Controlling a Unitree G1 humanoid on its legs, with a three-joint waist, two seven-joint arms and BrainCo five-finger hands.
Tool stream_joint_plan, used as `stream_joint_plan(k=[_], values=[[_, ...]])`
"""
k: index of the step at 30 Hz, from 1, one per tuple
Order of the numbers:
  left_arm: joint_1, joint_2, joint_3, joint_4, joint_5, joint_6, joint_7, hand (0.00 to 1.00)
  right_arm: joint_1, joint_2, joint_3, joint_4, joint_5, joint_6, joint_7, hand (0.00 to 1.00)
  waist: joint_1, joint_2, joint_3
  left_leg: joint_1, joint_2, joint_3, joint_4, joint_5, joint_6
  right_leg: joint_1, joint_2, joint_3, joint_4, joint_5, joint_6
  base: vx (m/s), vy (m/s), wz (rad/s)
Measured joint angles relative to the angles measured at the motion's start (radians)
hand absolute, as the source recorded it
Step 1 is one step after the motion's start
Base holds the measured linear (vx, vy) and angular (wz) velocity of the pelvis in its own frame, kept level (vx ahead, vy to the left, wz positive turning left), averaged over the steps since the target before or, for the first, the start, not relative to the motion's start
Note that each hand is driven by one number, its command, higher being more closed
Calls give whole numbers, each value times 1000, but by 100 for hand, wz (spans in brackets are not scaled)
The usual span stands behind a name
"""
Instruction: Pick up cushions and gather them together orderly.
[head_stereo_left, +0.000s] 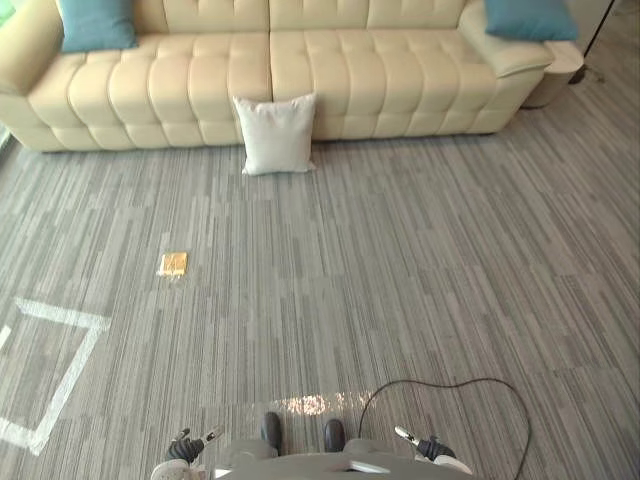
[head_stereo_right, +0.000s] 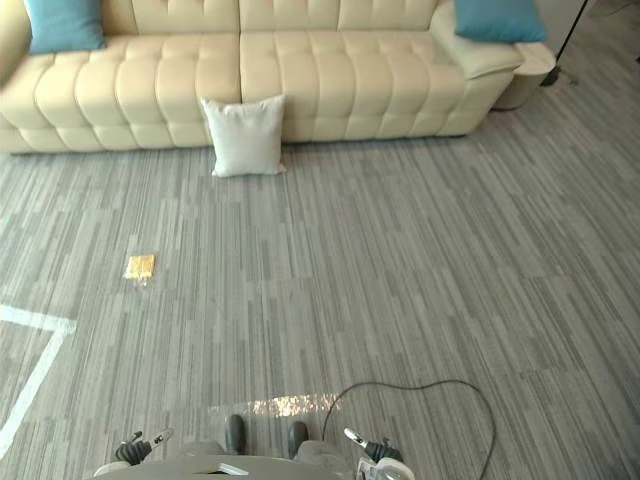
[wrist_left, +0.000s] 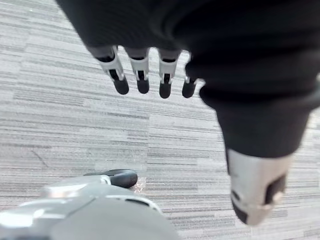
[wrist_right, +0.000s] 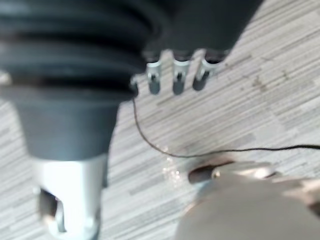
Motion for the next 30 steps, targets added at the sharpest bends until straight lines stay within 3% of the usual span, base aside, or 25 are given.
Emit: stream_joint_plan(k=[1, 2, 3, 4, 6, 9, 11, 12, 13, 14, 15, 16, 17, 19, 20, 21, 23, 24, 27, 30], values=[[0, -2, -1, -4, 0, 0, 0, 0, 11, 2, 0, -18, 1, -2, 0, 0, 5, 3, 5, -16, 12, 3, 65, -55, 10, -26, -9, -5, 95, -22, 32, 116, 102, -20], [-10, -8, 0, -5, 0, 0, 1, 0, 15, -4, 1, -40, 1, -2, 1, 0, 13, 17, 15, -19, 26, 5, 114, -100, 12, -88, -11, -23, 254, -26, 28, 139, 151, -16], [-15, -2, -1, -9, 1, 0, 0, 0, 36, 6, 6, -91, 10, -4, 1, 0, 12, 24, 21, -7, 36, 0, 174, -151, 11, -207, -37, -59, 528, -35, -10, 265, 190, -13], [-15, 2, 3, -22, 1, 1, 1, 0, 46, 14, 9, -97, 24, -5, 1, 0, 14, 9, 19, 9, 34, -3, 196, -180, 15, -264, -48, -63, 657, -49, -18, 296, 147, 4], [-24, 1, 12, -35, 1, 1, 1, 0, 49, 20, 7, -101, 33, -9, 0, 0, 0, 6, 21, 64, 35, -36, 179, -201, 19, -331, -51, -92, 748, -98, -16, 446, 94, 34], [-63, -23, 17, -36, 0, 1, 3, 0, 46, 15, -1, -101, 41, -11, 0, 0, -15, 20, 30, 165, 36, -75, 87, -200, 14, -409, -41, -192, 639, -133, -37, 484, 21, 46], [-90, -57, 11, -36, 0, 0, 3, 0, 45, 5, -1, -101, 41, -11, -1, 0, -26, 35, 39, 221, 44, -93, 33, -205, 4, -461, -15, -224, 503, -95, -73, 481, -24, 41], [-102, -71, 0, -35, 1, 0, 3, 0, 45, 1, 0, -101, 41, -11, -1, 0, -31, 45, 45, 242, 51, -105, 19, -211, -7, -480, 2, -220, 427, -59, -79, 610, -70, 71], [-112, -87, -23, -32, 1, -1, 1, 0, 46, 3, 1, -104, 41, -10, -1, 0, -50, 48, 54, 282, 53, -141, 10, -228, -38, -497, 15, -200, 244, 45, -79, 653, -99, 80], [-114, -92, -27, -31, 4, -2, 0, 0, 50, 7, 1, -104, 41, -10, -1, 0, -55, 42, 57, 304, 50, -150, 9, -236, -55, -496, 16, -182, 193, 79, -86, 826, -170, 88], [-111, -105, -20, -31, 11, -3, -1, 0, 60, 13, 1, -106, 41, -9, 0, 0, -57, 38, 56, 348, 55, -167, 11, -257, -90, -489, 14, -148, 174, 205, -145, 730, -208, 47], [-123, -119, -10, -30, 13, -4, -1, 0, 48, 3, -1, -118, 41, -10, 1, 0, -58, 60, 61, 367, 84, -162, 34, -251, -101, -504, 23, -163, 265, 217, -184, 703, -222, 38], [-136, -126, -1, -31, 14, -11, -1, 0, 37, 4, 1, -133, 41, -14, 1, 0, -60, 78, 70, 344, 107, -153, 99, -220, -153, -508, 27, -176, 320, 160, -191, 672, -257, 19], [-137, -131, 13, -32, 13, -13, -2, 0, 34, -5, 6, -133, 38, -20, 1, 0, -61, 94, 71, 274, 130, -144, 282, -148, -146, -483, 45, -185, 351, 91, -206, 658, -279, 3], [-133, -139, 45, -32, 12, -11, -2, 0, 34, -5, 6, -135, 39, -20, -1, 0, -62, 98, 72, 199, 158, -140, 476, -50, -147, -431, 67, -182, 336, 53, -212, 666, -259, -13], [-129, -146, 68, -35, 10, -11, -2, 0, 34, -6, 7, -141, 38, -19, -2, 0, -62, 99, 73, 131, 189, -138, 676, -7, -162, -362, 90, -177, 306, 30, -219, 770, -274, -11], [-124, -159, 92, -70, 9, -10, -3, 0, 48, -8, 12, -159, 39, -19, -3, 0, -53, 99, 74, 24, 250, -91, 943, -6, -164, -229, 123, -159, 247, 4, -235, 585, -175, -24], [-123, -162, 101, -90, 8, -11, -3, 0, 46, -9, 18, -164, 40, -20, -2, 0, -37, 95, 75, -19, 288, -34, 1024, -17, -146, -171, 134, -133, 218, -8, -238, 375, -94, -39], [-124, -167, 126, -121, 8, -12, -2, 0, 34, -13, 35, -168, 41, -23, -2, 0, -19, 94, 76, -157, 344, 43, 1080, -51, -108, -66, 145, -80, 149, -26, -227, 354, -35, -47], [-124, -163, 135, -149, 5, -18, -2, 0, 32, -15, 37, -168, 54, -20, -4, 0, -5, 89, 79, -290, 351, 74, 943, -117, -76, 55, 142, -50, 67, -37, -212, 403, 70, -19]])
